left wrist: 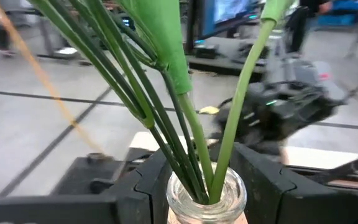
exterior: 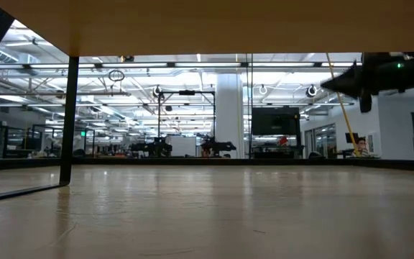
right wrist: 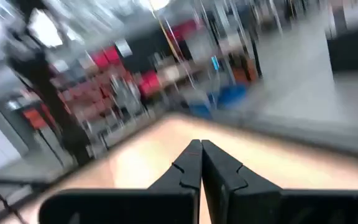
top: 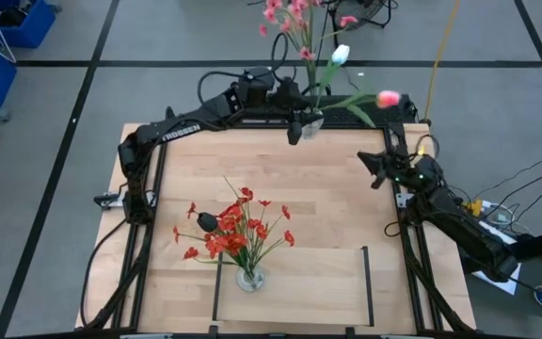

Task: Pick and place flowers into a vace then onto a shelf
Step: Put the transparent vase with flowers on the shelf

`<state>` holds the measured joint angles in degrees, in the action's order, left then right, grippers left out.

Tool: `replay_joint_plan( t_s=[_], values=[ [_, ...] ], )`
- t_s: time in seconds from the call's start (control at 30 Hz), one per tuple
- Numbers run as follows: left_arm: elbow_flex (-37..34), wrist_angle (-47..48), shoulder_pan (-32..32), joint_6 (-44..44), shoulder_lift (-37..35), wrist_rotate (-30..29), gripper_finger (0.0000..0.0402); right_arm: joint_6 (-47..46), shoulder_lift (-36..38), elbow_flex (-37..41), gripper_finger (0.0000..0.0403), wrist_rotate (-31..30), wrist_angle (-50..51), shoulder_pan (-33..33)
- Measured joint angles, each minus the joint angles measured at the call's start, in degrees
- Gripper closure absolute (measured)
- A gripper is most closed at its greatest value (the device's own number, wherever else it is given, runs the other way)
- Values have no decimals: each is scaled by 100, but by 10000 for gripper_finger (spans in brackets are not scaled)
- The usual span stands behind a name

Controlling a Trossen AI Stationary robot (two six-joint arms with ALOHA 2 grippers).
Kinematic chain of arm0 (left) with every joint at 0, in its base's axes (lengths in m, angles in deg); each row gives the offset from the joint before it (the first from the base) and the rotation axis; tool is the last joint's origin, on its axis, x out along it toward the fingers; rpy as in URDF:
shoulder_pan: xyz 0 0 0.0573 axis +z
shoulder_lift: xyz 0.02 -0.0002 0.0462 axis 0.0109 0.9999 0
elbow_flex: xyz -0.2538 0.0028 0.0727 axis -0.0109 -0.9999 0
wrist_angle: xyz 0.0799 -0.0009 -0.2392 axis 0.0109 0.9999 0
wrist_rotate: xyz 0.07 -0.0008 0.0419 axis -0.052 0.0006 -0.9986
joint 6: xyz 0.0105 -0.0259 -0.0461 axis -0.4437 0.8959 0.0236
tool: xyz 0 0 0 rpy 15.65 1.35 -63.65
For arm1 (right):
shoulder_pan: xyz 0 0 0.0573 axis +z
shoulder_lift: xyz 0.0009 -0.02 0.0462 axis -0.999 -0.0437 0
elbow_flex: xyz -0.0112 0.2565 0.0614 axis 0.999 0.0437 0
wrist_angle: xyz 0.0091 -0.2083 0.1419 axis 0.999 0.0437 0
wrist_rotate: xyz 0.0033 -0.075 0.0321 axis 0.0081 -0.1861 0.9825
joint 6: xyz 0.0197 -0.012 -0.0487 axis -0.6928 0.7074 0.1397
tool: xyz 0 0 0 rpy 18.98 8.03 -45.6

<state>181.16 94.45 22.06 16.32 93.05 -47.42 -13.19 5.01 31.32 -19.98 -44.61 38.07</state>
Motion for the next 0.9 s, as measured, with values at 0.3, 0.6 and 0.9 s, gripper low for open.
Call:
replay_joint_plan(
  t_s=[0.3, 0.6, 0.9],
  values=[
    [0, -22, -191, 529, 2, 1011, 252, 158, 386, 11, 403, 352, 1159, 2],
    [0, 171, -477, 237, 4, 1343, 252, -408, 347, 17, 403, -825, 910, 0],
    [0, 150, -667, -36, 11, 2450, 252, -410, 348, 22, 403, -779, 367, 2]
  ],
)
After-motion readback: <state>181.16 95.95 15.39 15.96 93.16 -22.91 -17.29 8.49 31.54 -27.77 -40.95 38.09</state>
